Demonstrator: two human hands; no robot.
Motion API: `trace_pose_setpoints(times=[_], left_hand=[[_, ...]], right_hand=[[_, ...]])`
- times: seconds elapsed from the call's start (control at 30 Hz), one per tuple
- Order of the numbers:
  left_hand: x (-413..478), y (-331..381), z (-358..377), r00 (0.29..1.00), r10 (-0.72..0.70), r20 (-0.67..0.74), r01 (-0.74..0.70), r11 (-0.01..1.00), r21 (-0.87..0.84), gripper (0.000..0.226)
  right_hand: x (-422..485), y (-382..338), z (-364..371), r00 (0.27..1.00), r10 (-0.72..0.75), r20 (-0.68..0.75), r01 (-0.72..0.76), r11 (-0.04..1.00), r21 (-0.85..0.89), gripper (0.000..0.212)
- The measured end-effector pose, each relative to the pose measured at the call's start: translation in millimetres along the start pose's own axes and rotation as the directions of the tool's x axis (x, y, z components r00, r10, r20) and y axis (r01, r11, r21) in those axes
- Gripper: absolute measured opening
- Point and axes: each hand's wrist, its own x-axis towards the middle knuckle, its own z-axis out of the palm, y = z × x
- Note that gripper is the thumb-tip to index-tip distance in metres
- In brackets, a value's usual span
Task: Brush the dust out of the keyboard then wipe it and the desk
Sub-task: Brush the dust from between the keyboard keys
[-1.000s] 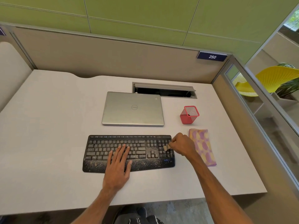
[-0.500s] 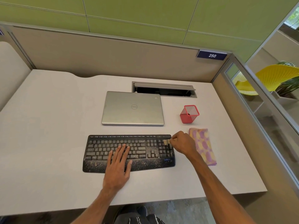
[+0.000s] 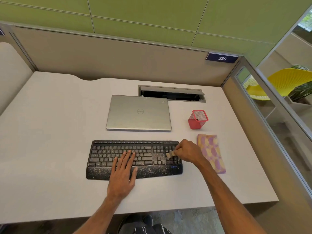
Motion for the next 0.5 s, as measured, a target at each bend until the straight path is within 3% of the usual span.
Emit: trace_pose_setpoints(times=[0.13, 0.3, 0.5], left_hand=[[-0.4, -0.5, 0.2, 1.0, 0.0, 0.009, 0.0, 1.0, 0.006, 0.069], [0.1, 0.3, -0.9, 1.0, 0.0, 0.004, 0.0, 1.0, 0.009, 0.069], [0.0, 0.0, -0.4, 1.0, -0.002, 0.006, 0.002, 1.0, 0.008, 0.069]], right_hand=[[0.2, 2.3, 1.1, 0.993, 0.028, -0.115, -0.023, 0.999, 0.038, 0.023], [0.9, -1.1, 4.5, 1.0, 0.01, 0.006, -0.01, 1.0, -0.003, 0.021], [2.4, -1.8, 3.2, 0.989, 0.04, -0.145, -0.033, 0.998, 0.051, 0.024]])
